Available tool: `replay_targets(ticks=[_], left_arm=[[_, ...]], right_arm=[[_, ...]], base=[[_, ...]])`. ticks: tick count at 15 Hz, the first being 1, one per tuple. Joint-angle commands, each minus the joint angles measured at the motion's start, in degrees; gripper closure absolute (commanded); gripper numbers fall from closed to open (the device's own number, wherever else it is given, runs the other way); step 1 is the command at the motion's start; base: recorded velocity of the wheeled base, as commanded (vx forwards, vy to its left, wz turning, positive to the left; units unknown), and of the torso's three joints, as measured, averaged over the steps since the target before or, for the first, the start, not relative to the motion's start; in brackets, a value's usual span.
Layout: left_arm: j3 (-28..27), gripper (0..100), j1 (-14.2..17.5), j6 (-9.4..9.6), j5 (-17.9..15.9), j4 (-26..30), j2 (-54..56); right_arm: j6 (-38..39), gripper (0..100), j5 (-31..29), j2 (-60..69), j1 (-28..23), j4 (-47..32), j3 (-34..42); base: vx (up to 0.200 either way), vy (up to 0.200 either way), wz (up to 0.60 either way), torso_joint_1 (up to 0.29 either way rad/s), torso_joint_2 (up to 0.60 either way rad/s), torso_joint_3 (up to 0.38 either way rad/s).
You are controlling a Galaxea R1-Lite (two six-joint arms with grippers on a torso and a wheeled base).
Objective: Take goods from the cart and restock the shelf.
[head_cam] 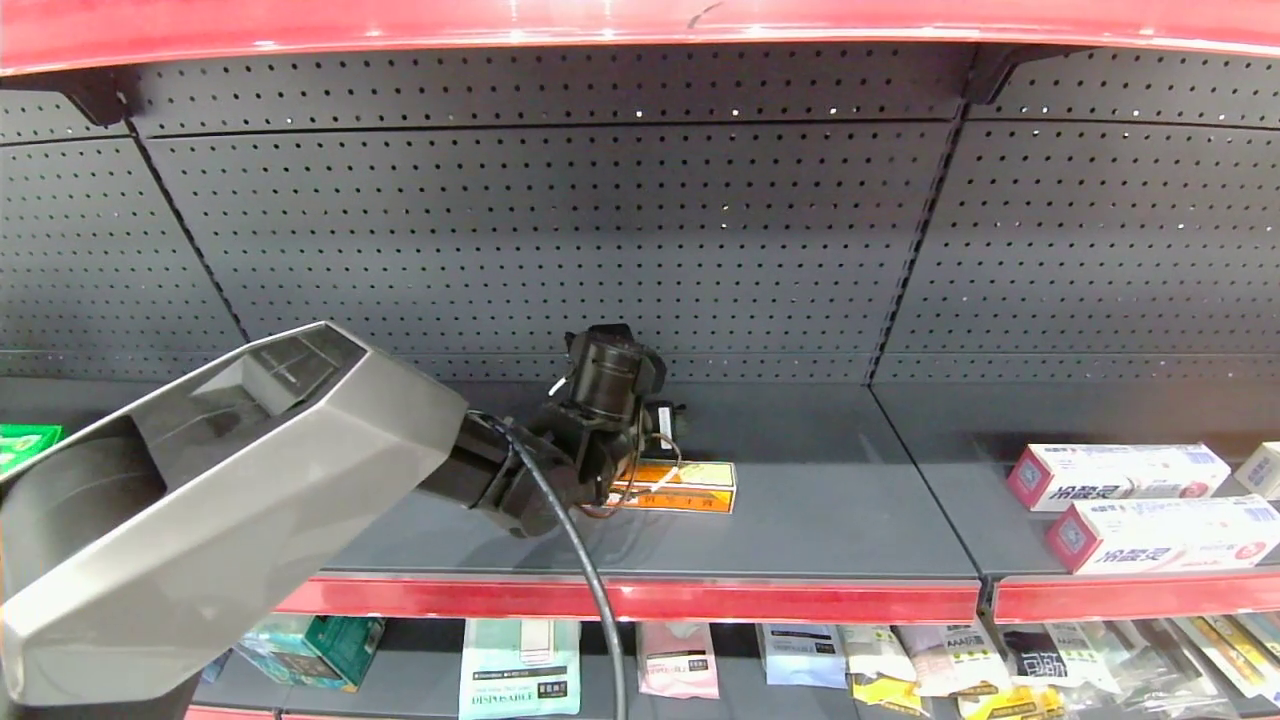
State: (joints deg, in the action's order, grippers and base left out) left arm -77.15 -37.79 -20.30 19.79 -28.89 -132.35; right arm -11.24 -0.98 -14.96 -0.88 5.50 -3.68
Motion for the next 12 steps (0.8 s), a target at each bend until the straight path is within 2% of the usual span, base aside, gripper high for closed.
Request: replay_targets(ticks=[1, 7, 12], left_arm=[[-0.19, 0, -0.44, -0.01, 0.08, 1.12, -0.45], [-3.71, 0, -0.62, 0.35, -0.01, 1.73, -3.53], [-3.88, 0, -1.23, 0.35, -0.45, 4.02, -3.53]], right_arm=[[-0.01, 100, 0.01, -0.07, 0.0, 0.04, -0.01], [-0.01, 100, 0.01, 0.02, -0.09, 0.04, 0.08], [-0.01, 100, 0.01, 0.9, -0.09, -1.1, -0.01]], base=[[0.0, 0.0, 0.0, 0.0, 0.0, 0.0], [0.0, 0.0, 0.0, 0.0, 0.0, 0.0], [0.0, 0.0, 0.0, 0.0, 0.0, 0.0]])
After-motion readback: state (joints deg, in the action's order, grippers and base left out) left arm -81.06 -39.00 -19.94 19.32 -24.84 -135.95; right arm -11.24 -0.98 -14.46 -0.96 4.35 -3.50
